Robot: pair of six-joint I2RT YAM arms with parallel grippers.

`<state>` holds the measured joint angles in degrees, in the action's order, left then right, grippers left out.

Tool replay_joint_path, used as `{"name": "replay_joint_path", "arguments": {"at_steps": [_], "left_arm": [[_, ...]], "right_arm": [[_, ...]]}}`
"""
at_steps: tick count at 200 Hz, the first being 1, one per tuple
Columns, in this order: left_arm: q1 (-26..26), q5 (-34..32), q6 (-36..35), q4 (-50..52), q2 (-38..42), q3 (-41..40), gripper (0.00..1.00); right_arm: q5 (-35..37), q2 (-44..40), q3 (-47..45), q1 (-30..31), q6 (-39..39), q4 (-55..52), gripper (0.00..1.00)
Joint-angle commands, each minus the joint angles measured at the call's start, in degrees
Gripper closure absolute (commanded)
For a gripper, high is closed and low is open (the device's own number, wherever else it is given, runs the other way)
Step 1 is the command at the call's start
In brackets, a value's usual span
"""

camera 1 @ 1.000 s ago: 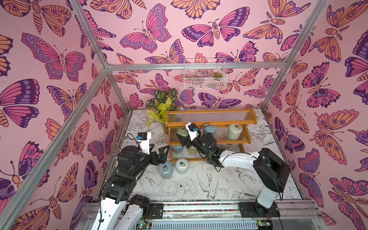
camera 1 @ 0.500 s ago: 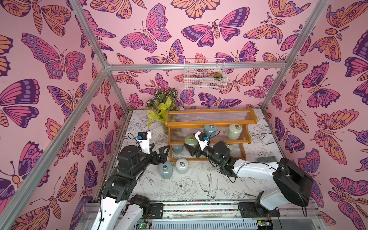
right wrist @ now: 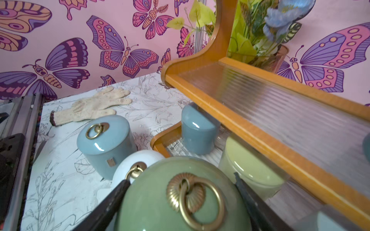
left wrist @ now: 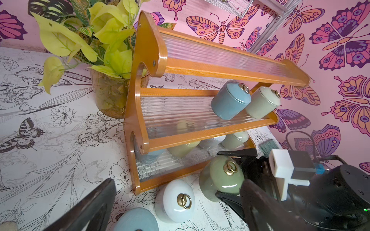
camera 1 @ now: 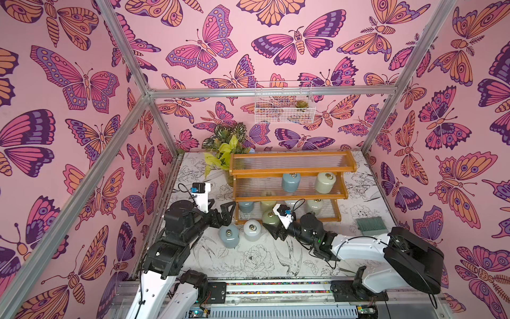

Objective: Remove the tea canisters from the shelf
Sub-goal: Place the tea canister at the center of the board.

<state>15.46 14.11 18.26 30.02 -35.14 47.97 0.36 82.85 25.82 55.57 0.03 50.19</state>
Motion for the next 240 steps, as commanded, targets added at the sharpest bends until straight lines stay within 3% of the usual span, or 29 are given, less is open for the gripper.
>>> {"name": "replay_joint_path", "arguments": {"at_steps": [1,60,128,176,216,240], "left_arm": [[0.2,0.2,-0.5,-0.8,-0.7,0.8,0.0],[0.2,1.0,-0.3,-0.9,-2.1,0.7,0.0],[0.2,1.4,-0.3,-1.0,-2.8,1.1,0.0],[0.2,1.0,-1.0,-1.3,-2.9,1.1,0.0],[0.2,1.7,-0.5,-1.6,-2.7,1.0,0.0],[0.2,1.7,0.0,-1.7,-2.5,1.0,0.0]], "right_arm": [[1.5,2.1,-0.2,0.3,1.3,10.5,0.38],[0.9,15.7,-1.9,0.4,3.3,23.5,0.37],[1.9,24.6,-3.3,0.6,6.8,31.6,0.3],[1.4,25.0,-3.5,1.3,6.5,31.6,0.19],[1.9,21.8,-3.6,1.3,5.9,30.3,0.0],[2.5,16.9,-3.4,1.3,5.0,25.2,0.01]]}}
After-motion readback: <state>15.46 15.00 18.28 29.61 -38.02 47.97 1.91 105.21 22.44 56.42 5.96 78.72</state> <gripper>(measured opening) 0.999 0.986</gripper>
